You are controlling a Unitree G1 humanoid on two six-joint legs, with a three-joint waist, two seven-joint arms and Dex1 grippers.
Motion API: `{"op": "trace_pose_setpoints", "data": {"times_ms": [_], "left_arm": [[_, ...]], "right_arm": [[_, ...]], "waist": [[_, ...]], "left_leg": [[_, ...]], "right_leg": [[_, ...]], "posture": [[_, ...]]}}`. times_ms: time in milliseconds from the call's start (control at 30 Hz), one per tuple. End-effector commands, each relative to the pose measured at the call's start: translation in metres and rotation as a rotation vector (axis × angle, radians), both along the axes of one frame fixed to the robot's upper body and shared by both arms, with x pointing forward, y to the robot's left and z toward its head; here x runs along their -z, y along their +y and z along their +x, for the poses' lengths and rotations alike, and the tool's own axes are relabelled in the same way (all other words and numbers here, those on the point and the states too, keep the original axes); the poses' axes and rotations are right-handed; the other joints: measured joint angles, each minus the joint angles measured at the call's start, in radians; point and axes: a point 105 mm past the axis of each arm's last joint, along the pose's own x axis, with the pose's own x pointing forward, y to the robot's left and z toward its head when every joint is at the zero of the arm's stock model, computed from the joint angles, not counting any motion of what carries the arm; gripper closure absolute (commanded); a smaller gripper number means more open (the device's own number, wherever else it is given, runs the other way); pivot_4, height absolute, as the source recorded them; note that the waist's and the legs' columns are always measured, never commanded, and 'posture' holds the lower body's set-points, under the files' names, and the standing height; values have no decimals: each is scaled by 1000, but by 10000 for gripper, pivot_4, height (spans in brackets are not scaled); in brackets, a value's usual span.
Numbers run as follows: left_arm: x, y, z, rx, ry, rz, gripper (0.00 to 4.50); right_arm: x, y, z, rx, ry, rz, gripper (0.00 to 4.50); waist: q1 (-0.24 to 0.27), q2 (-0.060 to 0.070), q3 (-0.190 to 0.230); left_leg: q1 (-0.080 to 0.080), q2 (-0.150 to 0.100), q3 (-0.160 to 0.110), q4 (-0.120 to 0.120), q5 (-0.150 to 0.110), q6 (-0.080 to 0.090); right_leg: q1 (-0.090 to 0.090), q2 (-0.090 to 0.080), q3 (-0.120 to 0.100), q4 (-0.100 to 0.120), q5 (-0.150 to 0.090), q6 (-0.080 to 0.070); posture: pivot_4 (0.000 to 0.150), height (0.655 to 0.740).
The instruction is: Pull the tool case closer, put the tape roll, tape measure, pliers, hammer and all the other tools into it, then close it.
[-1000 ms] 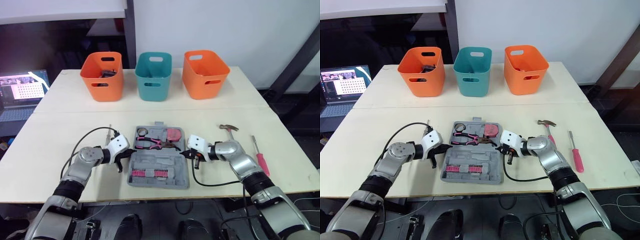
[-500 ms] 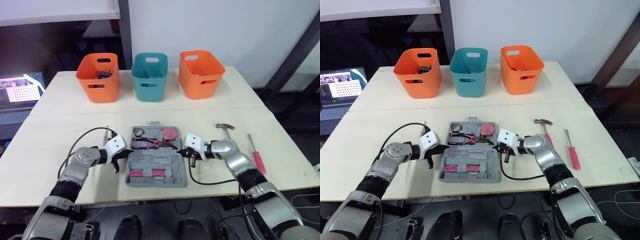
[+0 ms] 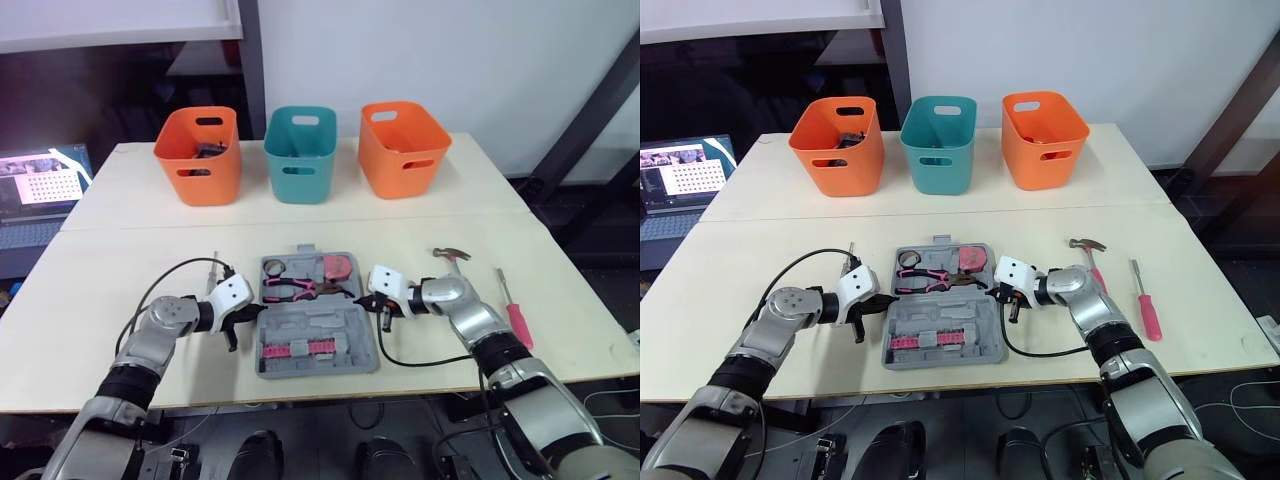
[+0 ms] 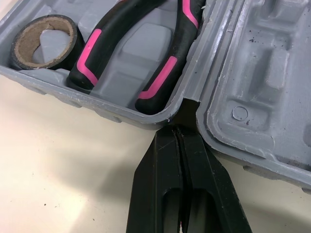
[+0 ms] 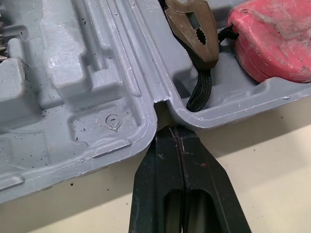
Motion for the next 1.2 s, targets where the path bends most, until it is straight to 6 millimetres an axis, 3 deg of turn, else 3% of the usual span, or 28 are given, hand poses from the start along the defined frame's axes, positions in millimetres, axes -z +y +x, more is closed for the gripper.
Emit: {"op": "trace_pose_setpoints", "data": {"times_ms": [33, 300, 500, 700, 867, 900, 1000, 1200], "left_arm": [[-3, 1, 6, -8, -27, 14, 44812], [2, -7, 2, 28, -3, 4, 44812], [1, 5, -1, 18, 25, 13, 44812], [-17, 56, 4, -114, -28, 45, 44812], [-45, 98, -5, -220, -88, -16, 44812], [-49, 105, -10, -233, -89, -33, 42351], [-55, 130, -27, -294, -89, -66, 31181], [-68, 179, -64, -460, -175, -159, 0]], "right_arm": [[0, 9, -3, -28, -7, 13, 45000], [0, 5, -2, -5, -11, 10, 45000], [-2, -7, -1, 27, 13, 20, 45000], [-13, -43, -11, 94, 35, 54, 45000], [-37, -63, -39, 114, -2, 112, 45000], [-44, -66, -45, 125, -12, 140, 45000], [-59, -77, -61, 196, -56, 202, 36582], [-76, -119, -99, 456, -150, 349, 6177]], "waist": [[0, 0, 0], [-1, 0, 0], [-1, 0, 0], [0, 0, 0], [1, 0, 0], [1, 0, 0], [-2, 0, 0], [8, -1, 0]], "left_leg": [[0, 0, 0, 0, 0, 0], [0, 0, 0, 0, 0, 0], [0, 0, 0, 0, 0, 0], [0, 0, 0, -1, 0, 0], [-1, 0, 0, -2, 0, 0], [-1, 0, 0, -2, 0, 0], [-1, 0, 0, -2, 0, 0], [-1, 0, 0, -3, -1, -1]], "right_leg": [[0, 0, 0, 0, 0, 0], [0, 0, 0, 1, 0, 0], [0, 0, 0, 1, 0, 0], [-1, 0, 0, 1, 0, 0], [-2, 0, 0, 1, 0, 0], [-3, 0, 0, 1, 0, 0], [-3, 0, 0, 1, 0, 0], [-2, -1, 0, -3, -1, -2]], "posture": [[1500, 7400], [1500, 7400], [1500, 7400], [1500, 7400], [1500, 7400], [1500, 7400], [1500, 7400], [1500, 7400]]}}
